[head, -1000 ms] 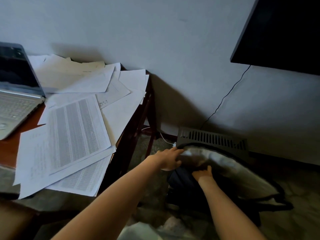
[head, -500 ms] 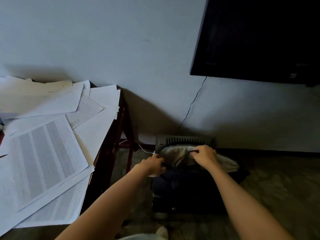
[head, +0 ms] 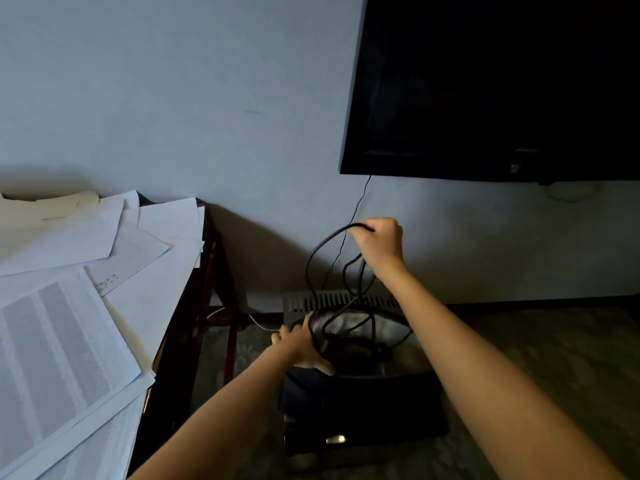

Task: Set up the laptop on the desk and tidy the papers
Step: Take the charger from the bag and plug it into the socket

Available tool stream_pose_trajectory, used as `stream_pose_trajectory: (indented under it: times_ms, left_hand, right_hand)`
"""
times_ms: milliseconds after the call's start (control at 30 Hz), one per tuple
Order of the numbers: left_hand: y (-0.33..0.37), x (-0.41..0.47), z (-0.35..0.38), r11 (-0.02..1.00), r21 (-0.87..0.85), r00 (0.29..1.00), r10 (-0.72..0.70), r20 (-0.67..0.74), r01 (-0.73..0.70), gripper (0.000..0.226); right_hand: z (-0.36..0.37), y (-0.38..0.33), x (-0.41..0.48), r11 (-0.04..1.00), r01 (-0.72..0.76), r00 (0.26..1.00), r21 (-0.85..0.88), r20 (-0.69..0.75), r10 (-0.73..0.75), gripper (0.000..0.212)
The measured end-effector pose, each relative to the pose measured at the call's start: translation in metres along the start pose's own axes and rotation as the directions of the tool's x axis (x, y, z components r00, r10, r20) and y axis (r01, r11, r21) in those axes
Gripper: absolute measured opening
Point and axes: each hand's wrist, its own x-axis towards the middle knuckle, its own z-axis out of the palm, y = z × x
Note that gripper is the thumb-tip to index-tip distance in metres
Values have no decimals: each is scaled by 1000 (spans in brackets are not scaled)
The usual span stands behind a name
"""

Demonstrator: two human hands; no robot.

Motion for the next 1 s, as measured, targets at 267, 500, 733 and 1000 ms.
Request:
stream_pose_trajectory:
  times_ms: [267, 500, 733, 1000]
  left_hand:
    - [14, 7, 13, 988, -122, 995, 99, 24, -95, 94]
    - [29, 12, 23, 905, -390, 974, 216, 70, -172, 38]
    - [11, 15, 35, 716, -687, 992, 50, -119, -119, 38]
    - [12, 6, 14, 675, -705, 969, 64, -240, -220, 36]
  right_hand:
    - [3, 6, -2, 792, -367, 913, 488, 24, 408, 41]
    - [11, 21, -8, 621, -447, 799, 644, -25, 601, 42]
    - [13, 69, -22, 931, -355, 933, 78, -24, 358, 33]
    - [4, 91, -33, 918, -342, 936, 202, 163, 313, 32]
